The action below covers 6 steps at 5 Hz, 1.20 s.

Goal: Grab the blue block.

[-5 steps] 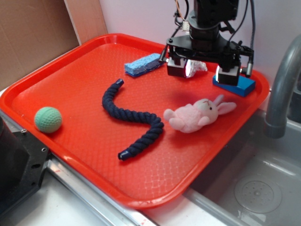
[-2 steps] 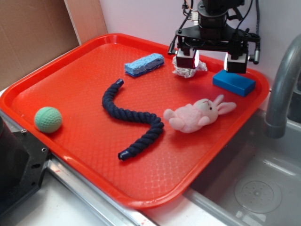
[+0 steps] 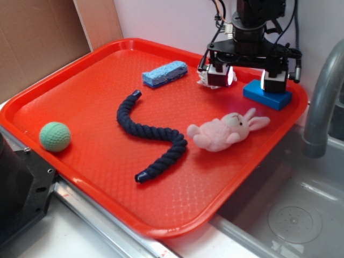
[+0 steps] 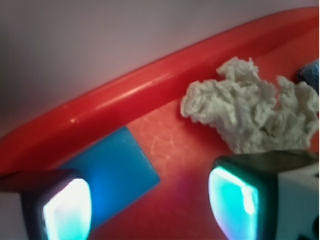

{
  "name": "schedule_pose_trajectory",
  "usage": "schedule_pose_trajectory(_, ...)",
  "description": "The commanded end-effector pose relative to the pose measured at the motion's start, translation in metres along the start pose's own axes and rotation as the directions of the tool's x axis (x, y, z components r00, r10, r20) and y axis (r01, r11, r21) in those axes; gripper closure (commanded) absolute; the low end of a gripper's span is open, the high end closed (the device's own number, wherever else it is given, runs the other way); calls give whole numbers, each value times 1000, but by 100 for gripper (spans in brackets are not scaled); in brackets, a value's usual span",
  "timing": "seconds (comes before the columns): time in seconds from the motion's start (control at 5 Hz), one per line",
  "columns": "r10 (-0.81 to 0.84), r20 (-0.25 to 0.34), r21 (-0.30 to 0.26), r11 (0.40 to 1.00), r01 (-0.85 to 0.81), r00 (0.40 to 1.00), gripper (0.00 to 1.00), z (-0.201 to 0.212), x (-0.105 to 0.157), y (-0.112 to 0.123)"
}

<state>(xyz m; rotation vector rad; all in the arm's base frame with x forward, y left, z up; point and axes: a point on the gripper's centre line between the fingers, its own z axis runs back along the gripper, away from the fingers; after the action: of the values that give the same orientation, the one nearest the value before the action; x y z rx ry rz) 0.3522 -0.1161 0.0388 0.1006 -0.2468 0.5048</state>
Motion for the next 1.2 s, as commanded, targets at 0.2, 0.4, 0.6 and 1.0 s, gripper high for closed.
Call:
schedule_pose_trajectory(0.2,-16,-31,-50,999,14,999,0,-3,6,6)
schedule_pose_trajectory(0.4,-16,-108,-86,996,7,994,0,11,-25,27)
schedule_pose_trajectory(0.6,-45,-112,-94,995,35,993,0,34,-47,43)
schedule_pose_trajectory(1.0,-261,17,-138,955,261,965,0,66,-41,42)
